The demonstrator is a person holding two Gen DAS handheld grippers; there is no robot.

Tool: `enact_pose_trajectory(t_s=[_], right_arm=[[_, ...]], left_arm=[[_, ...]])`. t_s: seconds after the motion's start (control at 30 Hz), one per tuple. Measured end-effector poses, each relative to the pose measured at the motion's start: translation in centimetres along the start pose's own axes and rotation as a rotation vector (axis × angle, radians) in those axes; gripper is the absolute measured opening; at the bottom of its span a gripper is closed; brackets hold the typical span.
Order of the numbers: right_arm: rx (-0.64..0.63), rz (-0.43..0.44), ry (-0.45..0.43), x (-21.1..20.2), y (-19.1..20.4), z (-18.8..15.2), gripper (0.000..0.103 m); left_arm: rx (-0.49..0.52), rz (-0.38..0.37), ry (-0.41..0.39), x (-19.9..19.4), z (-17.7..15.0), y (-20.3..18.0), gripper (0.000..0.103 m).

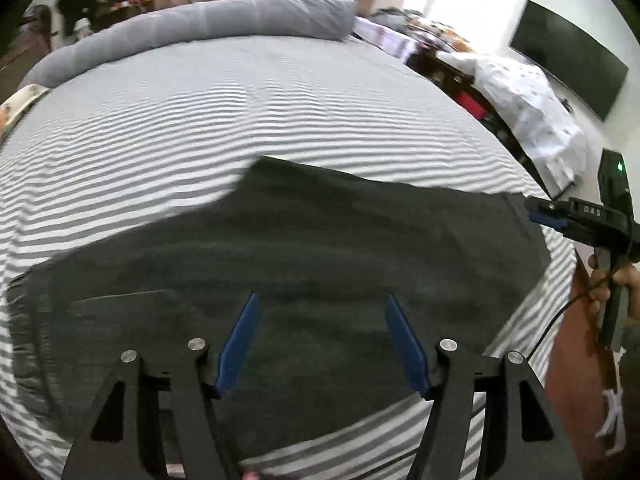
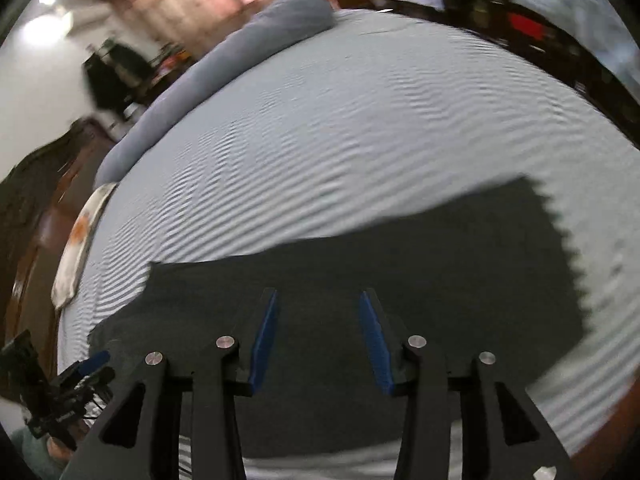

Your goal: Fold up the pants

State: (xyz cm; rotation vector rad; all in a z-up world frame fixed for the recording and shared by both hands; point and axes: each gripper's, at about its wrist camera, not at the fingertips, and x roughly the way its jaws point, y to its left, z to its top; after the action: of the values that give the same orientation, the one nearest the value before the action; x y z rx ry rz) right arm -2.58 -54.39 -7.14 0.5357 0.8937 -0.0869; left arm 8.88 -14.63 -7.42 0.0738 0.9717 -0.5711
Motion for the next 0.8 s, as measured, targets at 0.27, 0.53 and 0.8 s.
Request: enact_pose_trajectory(t_s=[0.27,0.53,0.8], right_arm=[[0.038,-0.111,-0.013,-2.4,-11.0,0.7,0.041],[0.019,-0.065,0.038,-0.2,-16.1,1.5,0.041],[-0.040,0.025,0.062,1.7,-17.4,1.5,0.039]], left_arm=[[0.086,-0.017,0.036,3.9,1.0,-6.8,0.066],[0.160,0.007,0.055,7.8,1.7,-12.1,0.066],[0.209,0.033,0.054,9.8,1.6,-14.2,0.066]])
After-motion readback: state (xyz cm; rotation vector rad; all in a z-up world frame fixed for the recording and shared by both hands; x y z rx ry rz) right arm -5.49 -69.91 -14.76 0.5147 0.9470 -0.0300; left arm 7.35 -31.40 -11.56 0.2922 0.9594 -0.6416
